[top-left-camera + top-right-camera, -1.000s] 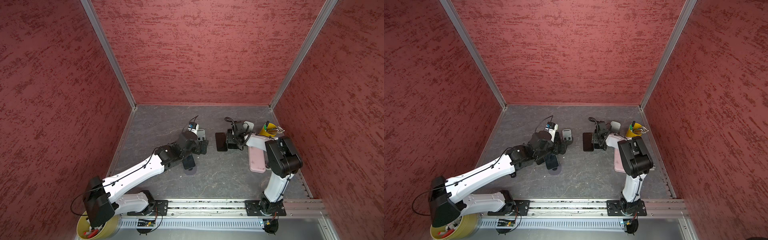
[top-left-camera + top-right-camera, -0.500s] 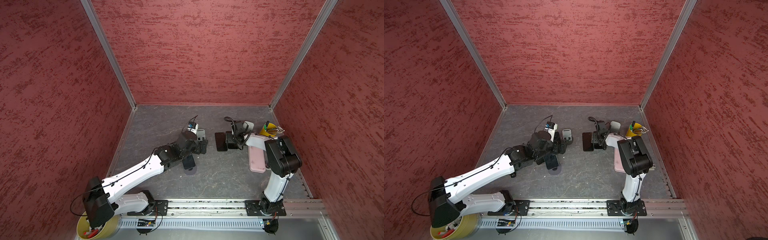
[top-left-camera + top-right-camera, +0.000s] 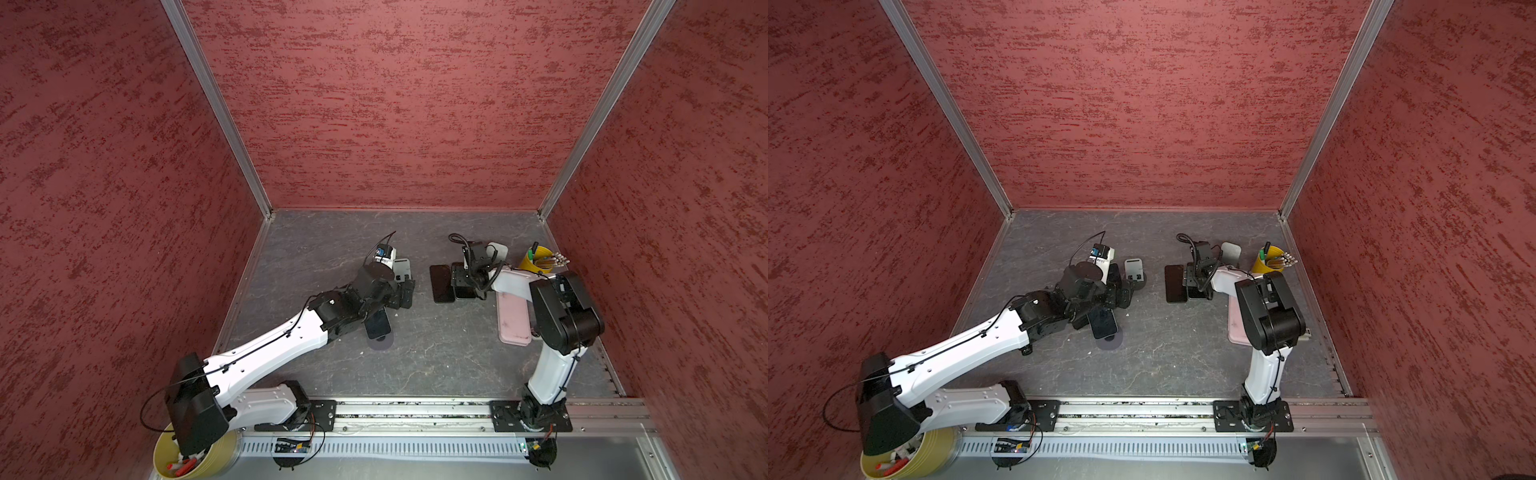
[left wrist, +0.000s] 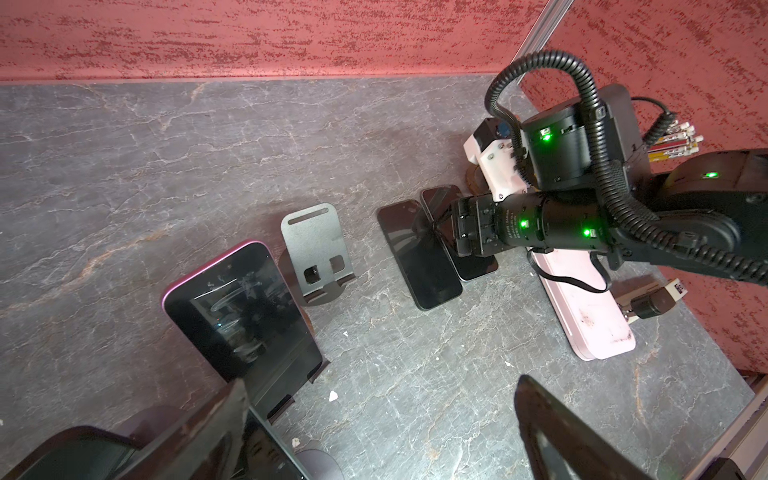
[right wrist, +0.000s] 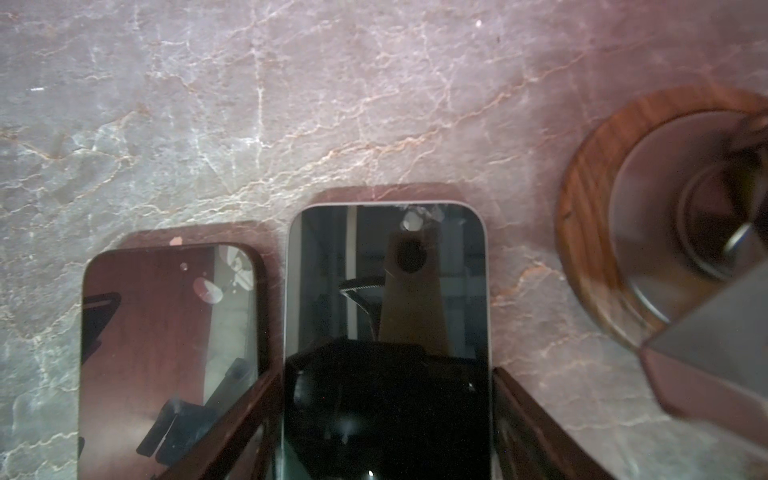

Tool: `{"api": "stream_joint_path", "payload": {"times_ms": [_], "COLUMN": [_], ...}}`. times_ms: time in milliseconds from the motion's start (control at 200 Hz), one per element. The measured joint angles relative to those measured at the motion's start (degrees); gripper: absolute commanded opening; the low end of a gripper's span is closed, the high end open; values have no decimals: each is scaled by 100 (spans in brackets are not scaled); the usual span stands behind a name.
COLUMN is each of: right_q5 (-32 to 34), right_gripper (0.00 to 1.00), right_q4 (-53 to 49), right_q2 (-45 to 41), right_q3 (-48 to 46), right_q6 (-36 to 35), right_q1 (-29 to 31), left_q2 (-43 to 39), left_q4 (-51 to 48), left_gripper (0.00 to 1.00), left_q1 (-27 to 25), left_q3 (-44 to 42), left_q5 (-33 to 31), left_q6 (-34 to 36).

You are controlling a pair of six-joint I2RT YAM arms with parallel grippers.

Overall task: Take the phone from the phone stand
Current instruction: 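Open the right gripper to release the phone on the table, then grasp the emptied grey phone stand with the right gripper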

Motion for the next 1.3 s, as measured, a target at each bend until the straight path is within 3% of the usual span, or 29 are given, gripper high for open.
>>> {"api": "stream_joint_path", "payload": {"times_ms": [311,877,1298], "right_q5": [-151,-254,-304], "right_gripper": [83,87,88], "right_q4": [28,-157,-321], "right_q2": [-28,-706,-922], "right_q3": [-2,-90,190], "right_q6": [66,254,470], "right_q1": [-13,31,964], "left_q2": [0,61,-181], "left_q4": [-393,-625,-774], "left_gripper": [100,100,100], "left_q1": [-13,-13,-13], "left_q3": [201,299,175], "left_q5": [-538,-557,-831], "left_q6": [-153,-214,-413]}}
